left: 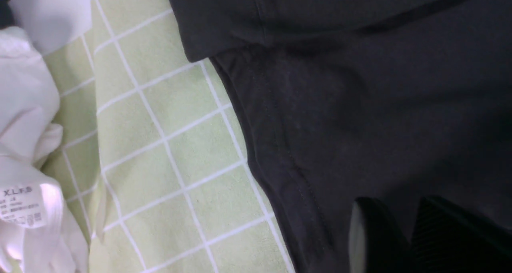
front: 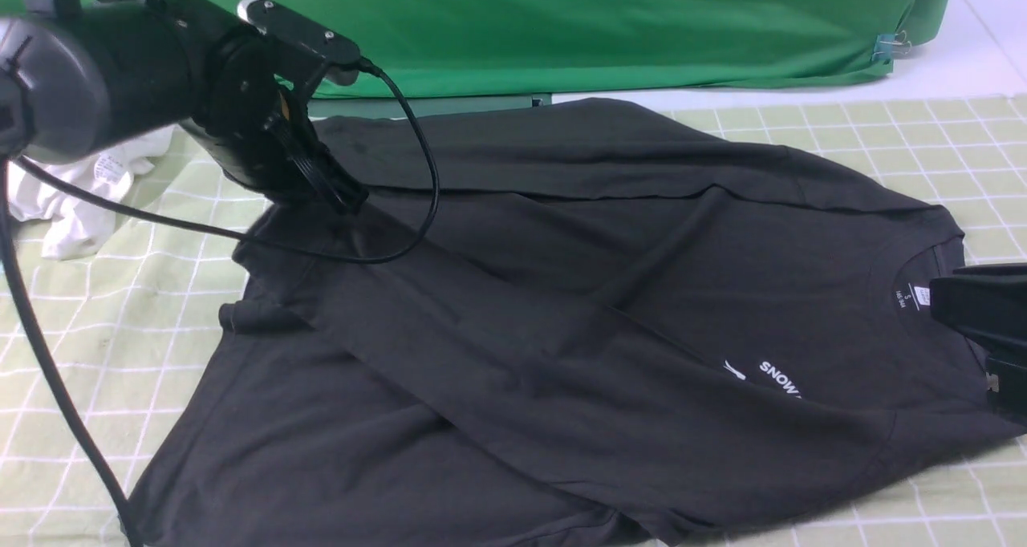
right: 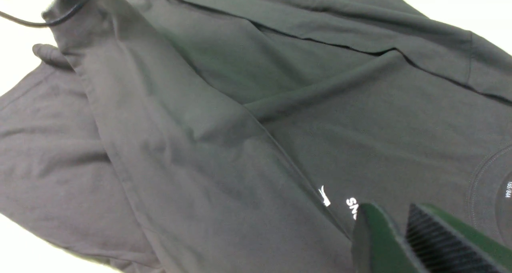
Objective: Fold a long-sleeved shirt over a green coffee tablecloth.
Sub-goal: 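Fold the left side of the black T-shirt inward over its body, then grab the top left corner of the dark shirt with the left gripper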
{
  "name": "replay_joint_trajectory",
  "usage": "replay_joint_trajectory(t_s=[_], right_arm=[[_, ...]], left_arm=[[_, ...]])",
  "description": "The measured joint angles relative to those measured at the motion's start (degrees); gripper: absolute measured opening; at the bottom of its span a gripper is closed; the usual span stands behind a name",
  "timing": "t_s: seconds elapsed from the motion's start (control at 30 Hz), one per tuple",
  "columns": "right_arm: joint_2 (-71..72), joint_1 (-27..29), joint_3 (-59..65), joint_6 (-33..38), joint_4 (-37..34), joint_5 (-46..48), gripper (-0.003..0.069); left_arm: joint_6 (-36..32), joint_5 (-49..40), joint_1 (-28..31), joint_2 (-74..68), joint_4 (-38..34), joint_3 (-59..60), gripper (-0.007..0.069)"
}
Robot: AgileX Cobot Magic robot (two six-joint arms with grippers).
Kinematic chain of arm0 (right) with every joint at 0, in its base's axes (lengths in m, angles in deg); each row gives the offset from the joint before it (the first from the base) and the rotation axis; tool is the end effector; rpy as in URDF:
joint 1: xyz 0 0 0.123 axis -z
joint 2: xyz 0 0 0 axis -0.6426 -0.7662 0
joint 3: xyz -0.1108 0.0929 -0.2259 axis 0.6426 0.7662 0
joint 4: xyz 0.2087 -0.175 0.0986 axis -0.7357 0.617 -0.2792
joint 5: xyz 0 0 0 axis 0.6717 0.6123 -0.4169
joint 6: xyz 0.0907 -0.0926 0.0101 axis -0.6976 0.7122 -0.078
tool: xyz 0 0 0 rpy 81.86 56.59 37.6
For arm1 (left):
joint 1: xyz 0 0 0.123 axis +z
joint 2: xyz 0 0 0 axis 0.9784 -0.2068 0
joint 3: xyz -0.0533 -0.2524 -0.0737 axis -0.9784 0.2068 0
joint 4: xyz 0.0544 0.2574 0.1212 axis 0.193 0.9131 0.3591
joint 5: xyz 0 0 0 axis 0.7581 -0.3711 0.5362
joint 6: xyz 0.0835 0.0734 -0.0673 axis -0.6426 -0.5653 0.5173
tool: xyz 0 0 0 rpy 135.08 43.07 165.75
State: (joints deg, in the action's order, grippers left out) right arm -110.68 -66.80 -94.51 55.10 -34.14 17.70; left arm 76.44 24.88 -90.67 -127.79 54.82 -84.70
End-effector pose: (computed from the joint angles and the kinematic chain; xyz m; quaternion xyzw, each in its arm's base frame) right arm 0.2104 0.1172 0.2914 -0.1451 0.8549 0.1877 0.4613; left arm 0.4364 -0.0698 0.1724 0.2023 0.9359 0.1070 0.2679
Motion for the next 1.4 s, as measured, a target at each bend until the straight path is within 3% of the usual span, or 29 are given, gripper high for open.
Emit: replay_joint_trajectory(t_s=[0.17,0.27,0.37,0.53,0.63,0.87,1.1,1.2,1.3,1.4], right_arm=[[0.00,0.00,0.00,-0.24,-0.07,0.00,0.0124],[0.00,0.00,0.00,-0.24,-0.37,0.18,0.0124],[-0.26,0.00,0.00,-0.34,-0.64,1.04,0.0125],[-1.47,0.00,0.00,-0.40,-0.90,3.07,0.0125],[-2.45,0.00,0.00,-0.40,-1.00,3.42,0.0125],[-4.60,0.00,0.00,-0.01,-1.09,3.48,0.0125],[-4.61,0.00,0.00,0.18,-1.32,4.36,0.0127],[-4.61,0.00,0.00,0.18,-1.32,4.95,0.0132],[-4.61,0.00,0.00,0.18,-1.44,5.15,0.0133],[-4.61,0.00,0.00,0.21,-1.89,5.21,0.0134]], left_arm=[[2.35,-6.03,0.00,0.00,1.14,-1.08,0.0353],[5.71,-16.03,0.00,0.18,1.22,-1.62,0.0387],[7.29,-22.92,0.00,2.31,0.63,0.49,0.0328],[9.52,-22.77,0.00,10.64,-7.52,11.39,0.0089],[11.89,-22.62,0.00,16.01,-10.64,19.00,0.0022],[19.04,-20.58,1.83,20.88,-10.23,29.57,0.0017],[13.18,-18.61,13.65,20.88,-15.99,30.76,0.0024],[11.63,-18.94,15.00,20.88,-15.25,30.88,0.0045],[10.95,-18.60,15.01,20.88,-14.20,31.25,0.0092],[10.80,-13.61,15.01,20.92,-13.65,33.13,0.0223]])
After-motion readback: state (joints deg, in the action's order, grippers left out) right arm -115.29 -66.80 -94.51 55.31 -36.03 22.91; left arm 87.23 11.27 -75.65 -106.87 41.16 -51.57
